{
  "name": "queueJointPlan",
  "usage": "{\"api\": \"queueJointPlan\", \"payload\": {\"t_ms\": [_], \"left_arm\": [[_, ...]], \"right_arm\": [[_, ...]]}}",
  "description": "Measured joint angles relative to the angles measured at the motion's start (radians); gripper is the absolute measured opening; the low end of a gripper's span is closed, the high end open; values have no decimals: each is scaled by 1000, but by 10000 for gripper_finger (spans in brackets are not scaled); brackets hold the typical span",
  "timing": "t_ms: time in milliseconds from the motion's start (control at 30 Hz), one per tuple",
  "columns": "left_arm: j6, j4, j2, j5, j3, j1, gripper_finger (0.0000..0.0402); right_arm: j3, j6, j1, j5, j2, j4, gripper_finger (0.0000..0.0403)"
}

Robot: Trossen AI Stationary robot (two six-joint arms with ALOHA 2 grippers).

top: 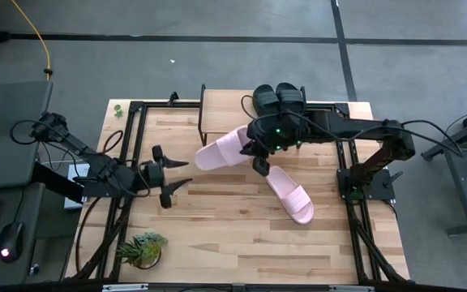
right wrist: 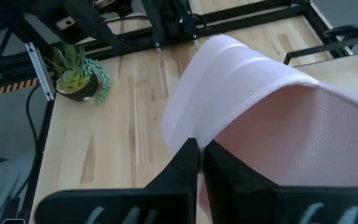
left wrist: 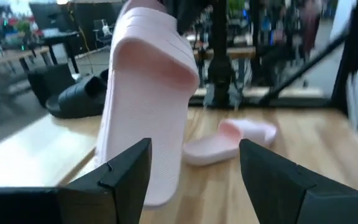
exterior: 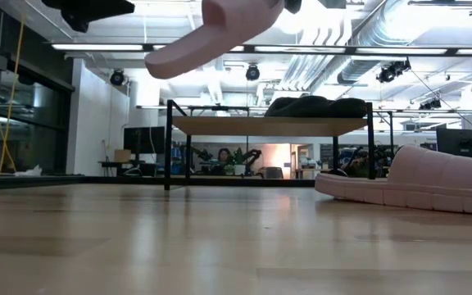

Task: Pick and place slides into the shelf
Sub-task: Put the left pink slide on the shelf

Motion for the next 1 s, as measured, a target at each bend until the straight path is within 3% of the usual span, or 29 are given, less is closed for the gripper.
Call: {"api": "queueJointPlan", "payload": {"t_ms": [200, 400, 633, 1000], "left_arm": [[-255, -44, 0, 14, 0, 86, 225], [-414, -122, 0, 154, 0, 211, 225], [-445, -135, 1, 330, 0, 298, 225], [-471, -106, 1, 371, 0, 310, 225]], "right_arm": [[0, -10, 7, 3, -7, -5, 0], [0, -18, 21, 7, -12, -5, 0], [0, -19, 28, 18, -35, -5, 0], [0, -26, 28, 18, -50, 7, 0]]}}
